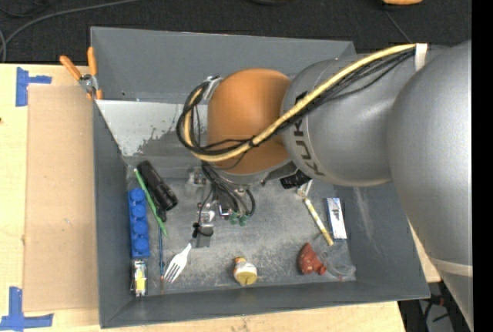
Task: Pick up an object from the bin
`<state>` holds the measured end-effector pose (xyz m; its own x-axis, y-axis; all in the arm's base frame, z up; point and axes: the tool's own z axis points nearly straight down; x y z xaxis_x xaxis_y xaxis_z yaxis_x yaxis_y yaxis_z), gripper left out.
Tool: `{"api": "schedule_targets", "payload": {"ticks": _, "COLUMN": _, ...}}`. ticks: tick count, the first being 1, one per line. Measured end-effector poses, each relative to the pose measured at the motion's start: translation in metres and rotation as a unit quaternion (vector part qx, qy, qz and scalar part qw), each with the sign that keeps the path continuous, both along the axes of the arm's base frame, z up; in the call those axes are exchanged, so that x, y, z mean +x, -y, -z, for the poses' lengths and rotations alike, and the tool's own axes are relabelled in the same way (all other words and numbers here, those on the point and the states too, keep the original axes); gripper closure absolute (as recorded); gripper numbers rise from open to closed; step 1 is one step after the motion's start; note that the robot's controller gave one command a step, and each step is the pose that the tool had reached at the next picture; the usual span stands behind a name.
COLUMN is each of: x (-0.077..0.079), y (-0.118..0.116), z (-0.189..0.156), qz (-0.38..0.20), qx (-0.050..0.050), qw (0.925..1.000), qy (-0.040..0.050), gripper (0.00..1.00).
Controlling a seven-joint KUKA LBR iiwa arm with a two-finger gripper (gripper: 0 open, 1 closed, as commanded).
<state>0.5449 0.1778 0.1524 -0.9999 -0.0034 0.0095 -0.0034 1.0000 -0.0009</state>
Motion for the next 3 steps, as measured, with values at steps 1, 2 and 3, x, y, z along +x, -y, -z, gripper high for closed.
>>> {"api": "schedule_targets", "payload": {"ticks": 1, "x": 0.002, "y": 0.001, "z": -0.004, "qz": 0.002, "qx": 0.001, "qw": 1.0, "qy": 0.0037, "gripper": 0.0}}
{"api": "schedule_targets", "payload": {"ticks": 2, "x": -0.011, "y": 0.0, "z": 0.057, "qz": -0.18, "qx": 0.002, "qw": 0.9836, "qy": 0.0041, "gripper": 0.0}}
{"api": "schedule_targets", "payload": {"ticks": 3, "x": -0.012, "y": 0.005, "z": 0.038, "qz": -0.226, "qx": 0.002, "qw": 0.9742, "qy": 0.0029, "gripper": 0.0}}
